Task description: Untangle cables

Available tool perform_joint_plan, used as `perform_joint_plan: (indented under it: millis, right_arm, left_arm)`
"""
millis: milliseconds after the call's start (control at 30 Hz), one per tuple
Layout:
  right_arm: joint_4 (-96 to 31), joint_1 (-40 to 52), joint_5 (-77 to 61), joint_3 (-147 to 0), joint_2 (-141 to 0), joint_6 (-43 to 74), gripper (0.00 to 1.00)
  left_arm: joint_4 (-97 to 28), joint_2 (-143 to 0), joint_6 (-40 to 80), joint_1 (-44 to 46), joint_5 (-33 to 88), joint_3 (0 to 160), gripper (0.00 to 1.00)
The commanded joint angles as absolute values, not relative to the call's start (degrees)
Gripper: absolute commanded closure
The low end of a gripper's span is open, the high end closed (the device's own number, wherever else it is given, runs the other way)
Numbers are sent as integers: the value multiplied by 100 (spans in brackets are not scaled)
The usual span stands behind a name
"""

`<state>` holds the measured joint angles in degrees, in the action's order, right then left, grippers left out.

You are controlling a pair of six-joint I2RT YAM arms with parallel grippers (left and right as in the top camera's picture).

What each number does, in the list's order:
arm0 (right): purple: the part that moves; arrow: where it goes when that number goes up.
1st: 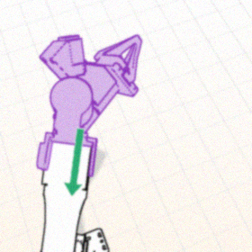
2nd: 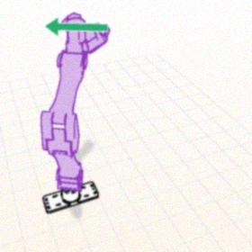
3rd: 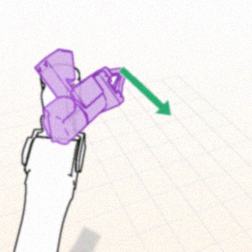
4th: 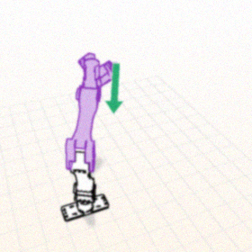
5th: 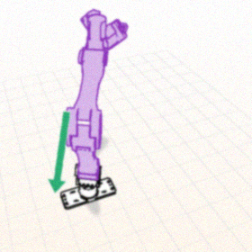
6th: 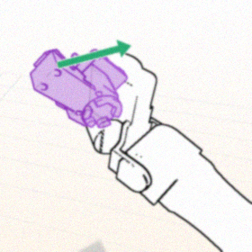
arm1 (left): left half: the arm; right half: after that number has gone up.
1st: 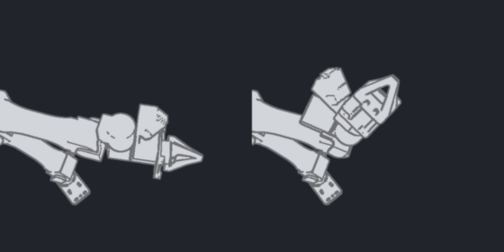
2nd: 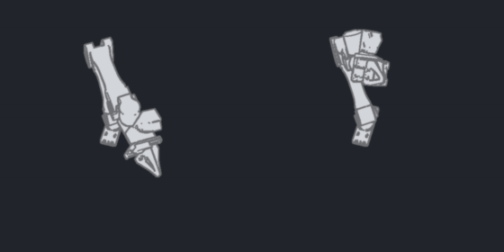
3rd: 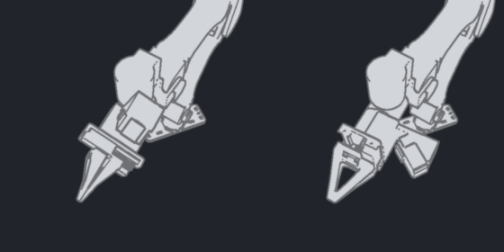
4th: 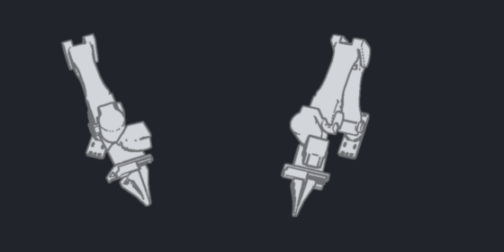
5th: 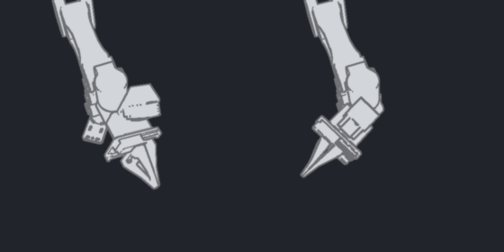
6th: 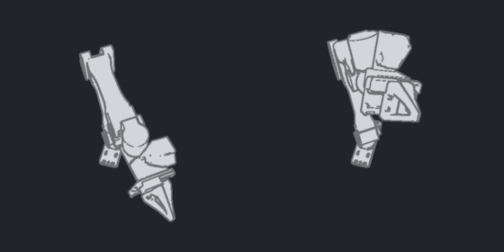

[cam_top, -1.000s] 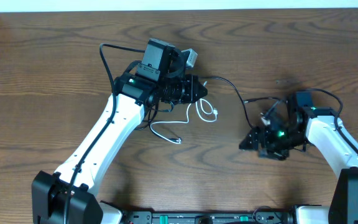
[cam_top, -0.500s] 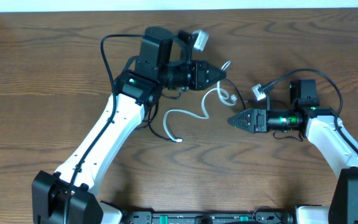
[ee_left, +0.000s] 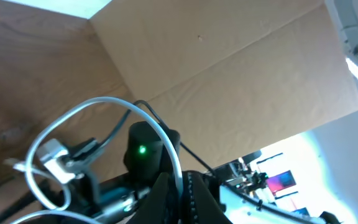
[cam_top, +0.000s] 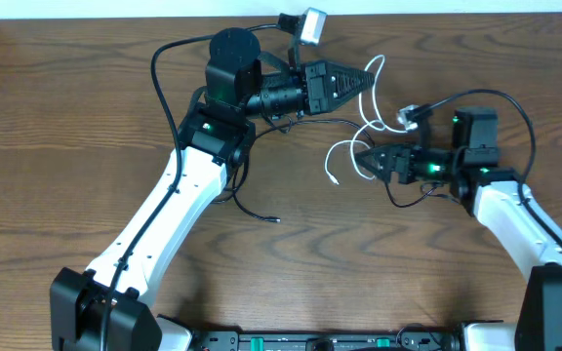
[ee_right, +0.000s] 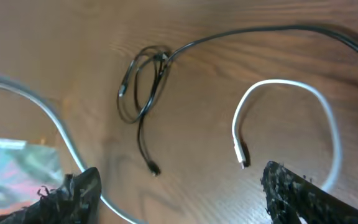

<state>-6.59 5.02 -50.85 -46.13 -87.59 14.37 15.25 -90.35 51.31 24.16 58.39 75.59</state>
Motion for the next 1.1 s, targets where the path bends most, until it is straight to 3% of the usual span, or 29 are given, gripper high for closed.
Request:
perform_joint_plan:
  millis: [0,367,767,833,1067]
  right_arm:
    - [-543,851,-4558,-4650,-8700,1520,20]
    - [12,1846,-4558,-4650,-8700,1520,17]
    - [89,2029,-4637,-4650,-8700,1516,22]
    - [12,2029,-4320,-4650,-8700,1520,27]
    - [-1334,2023,-1625,-4650,-8700,1525,22]
  left_arm:
    - [1555,-9063,5478,2425,5798,7636,92]
    - [1553,-9063,5472,2425,5719,7636,92]
    - [1253,-9063,4851,2425,5684,7636,92]
    - [878,-9063,4431,2425,5489,7636,92]
    - [-941,-9063,3264,2425,3844,7636,92]
